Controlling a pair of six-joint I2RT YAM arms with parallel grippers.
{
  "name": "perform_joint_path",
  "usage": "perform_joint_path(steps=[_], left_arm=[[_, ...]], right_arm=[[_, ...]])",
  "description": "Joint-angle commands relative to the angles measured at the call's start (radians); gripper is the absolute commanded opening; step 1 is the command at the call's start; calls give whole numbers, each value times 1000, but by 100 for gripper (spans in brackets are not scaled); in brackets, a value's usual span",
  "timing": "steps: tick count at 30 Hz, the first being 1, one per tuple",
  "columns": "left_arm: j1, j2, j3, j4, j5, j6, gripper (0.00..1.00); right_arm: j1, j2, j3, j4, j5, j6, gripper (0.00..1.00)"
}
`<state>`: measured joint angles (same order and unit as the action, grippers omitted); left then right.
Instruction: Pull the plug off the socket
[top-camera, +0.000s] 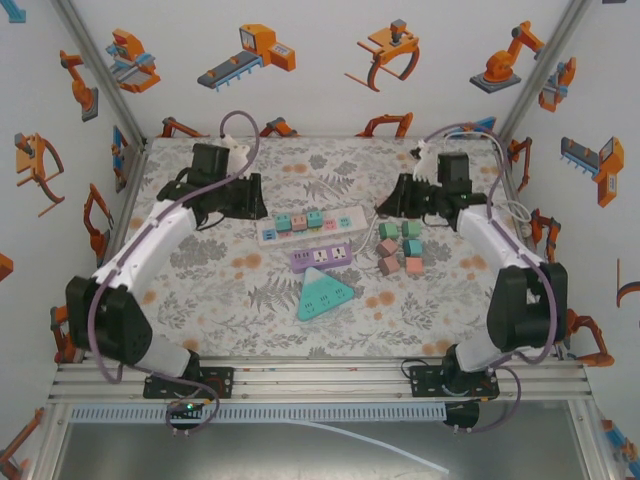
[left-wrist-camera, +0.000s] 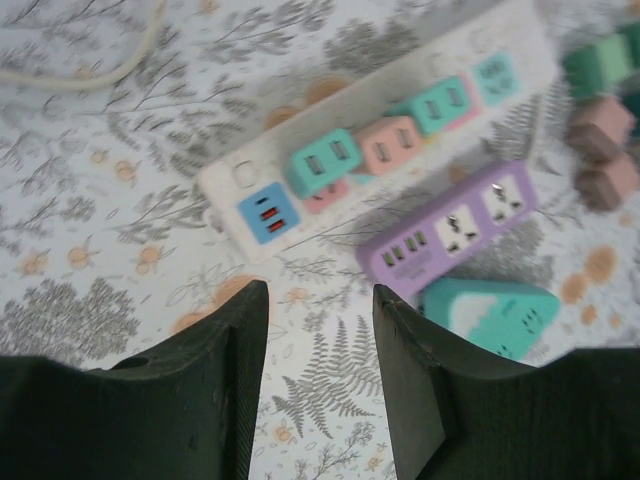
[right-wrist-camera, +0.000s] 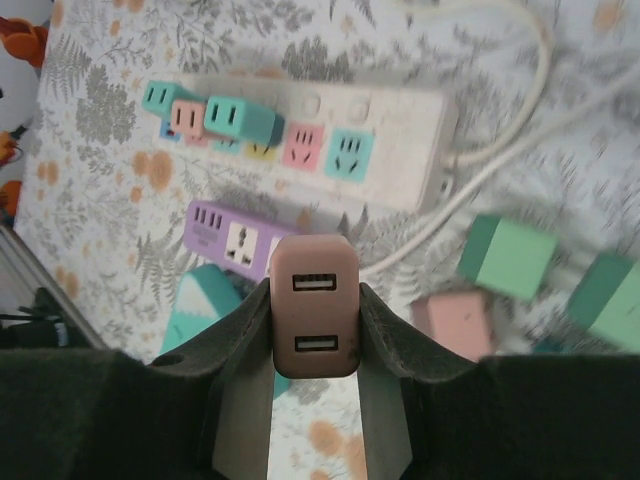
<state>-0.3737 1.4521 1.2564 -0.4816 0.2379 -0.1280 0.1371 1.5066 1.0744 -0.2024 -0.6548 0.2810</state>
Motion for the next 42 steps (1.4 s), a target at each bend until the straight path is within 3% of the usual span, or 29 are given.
perform_joint_path(steps=[1,7,16,20,29,37,42], left_arm=[[-20,-108,-109,155,239,109,47],[-53,-245,-187,169,417,249,51],[-89,-297,-246,202,495,376,58],[-102,-266,-225,203,518,383,61],[-112,-259,-218,180,481,375,62],[-114,-258,-218,172,461,373,62],[-113,-239,-207,173,455,373,62]], right_arm=[[5,-126,-163,115,55,192,15],[6,-354,-509,238,161,415,15],[52,-673,-805,201,248,528,17],[55,-649,-848,292,236,541,20],[71,-399,-880,569,187,608,25],[75,-378,-899,535,242,612,48],[75,-419,-896,466,265,596,52]])
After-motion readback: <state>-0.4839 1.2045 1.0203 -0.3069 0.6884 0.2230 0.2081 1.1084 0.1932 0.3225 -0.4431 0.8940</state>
